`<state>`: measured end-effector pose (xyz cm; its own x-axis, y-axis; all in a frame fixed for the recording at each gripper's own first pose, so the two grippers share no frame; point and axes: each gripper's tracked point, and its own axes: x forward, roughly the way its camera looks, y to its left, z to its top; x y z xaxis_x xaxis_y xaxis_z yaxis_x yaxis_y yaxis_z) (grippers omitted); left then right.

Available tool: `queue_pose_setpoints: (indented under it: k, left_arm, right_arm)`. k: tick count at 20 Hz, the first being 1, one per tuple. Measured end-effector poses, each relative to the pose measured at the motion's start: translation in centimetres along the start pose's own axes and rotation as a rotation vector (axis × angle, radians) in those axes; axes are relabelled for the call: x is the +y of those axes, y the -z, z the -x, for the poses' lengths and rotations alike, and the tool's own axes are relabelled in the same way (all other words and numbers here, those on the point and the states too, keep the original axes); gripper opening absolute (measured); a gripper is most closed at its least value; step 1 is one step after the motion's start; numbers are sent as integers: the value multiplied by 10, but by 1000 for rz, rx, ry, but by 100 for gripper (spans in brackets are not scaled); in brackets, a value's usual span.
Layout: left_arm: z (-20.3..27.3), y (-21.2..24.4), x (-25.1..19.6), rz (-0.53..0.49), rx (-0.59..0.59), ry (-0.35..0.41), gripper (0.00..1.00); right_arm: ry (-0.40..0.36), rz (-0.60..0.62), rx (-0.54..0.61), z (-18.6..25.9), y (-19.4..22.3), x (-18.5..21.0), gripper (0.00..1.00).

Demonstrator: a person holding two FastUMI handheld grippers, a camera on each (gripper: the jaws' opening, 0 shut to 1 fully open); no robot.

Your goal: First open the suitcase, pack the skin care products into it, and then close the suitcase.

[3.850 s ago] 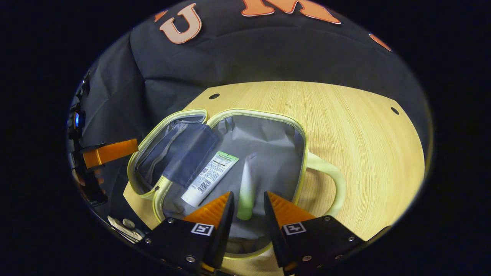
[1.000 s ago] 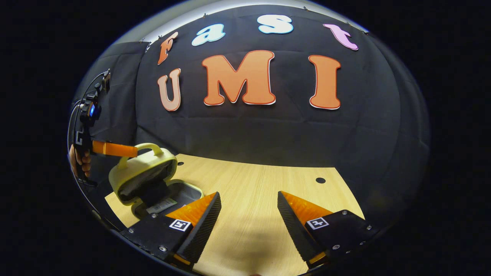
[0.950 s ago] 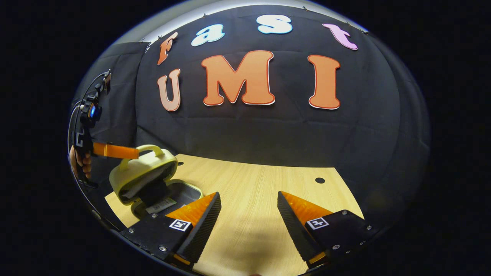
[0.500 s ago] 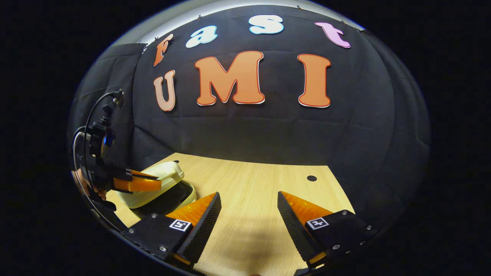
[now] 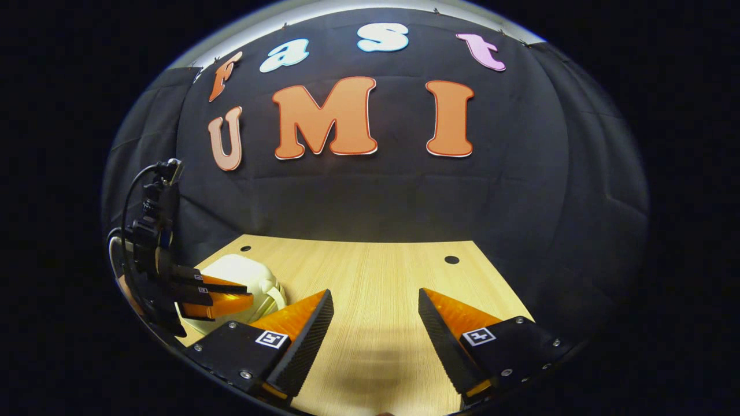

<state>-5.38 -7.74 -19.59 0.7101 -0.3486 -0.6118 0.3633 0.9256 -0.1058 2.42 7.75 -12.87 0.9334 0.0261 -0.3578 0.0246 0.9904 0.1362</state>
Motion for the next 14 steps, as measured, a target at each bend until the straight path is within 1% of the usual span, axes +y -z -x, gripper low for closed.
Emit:
queue_pose_setpoints:
  k: [1, 3, 4, 6, 8, 11, 12, 14]
  left_arm:
    - [2, -1, 2, 5, -14, 8, 29]
    - [8, -5, 7, 2, -49, 12, 41]
    - [13, -10, 10, -5, -71, 11, 54]
    - [21, -22, 13, -15, -123, 15, 74]
    - [29, -36, 16, -18, -177, 16, 85]
    - [36, -57, 21, -25, -255, 4, 90]
    - [37, -64, 22, -22, -285, 1, 90]
    - [40, -74, 26, -8, -336, -27, 90]
  right_arm:
    - [15, -4, -15, 2, -5, 4, 94]
    - [57, -5, -47, 6, -15, 9, 94]
    - [76, -6, -64, 8, -20, 12, 94]
    - [113, -8, -95, 13, -28, 18, 94]
    - [145, 2, -122, 17, -34, 25, 94]
    - [173, 18, -144, 23, -41, 34, 94]
    - [175, 20, -150, 26, -44, 37, 93]
    - [162, 38, -168, 28, -50, 43, 93]
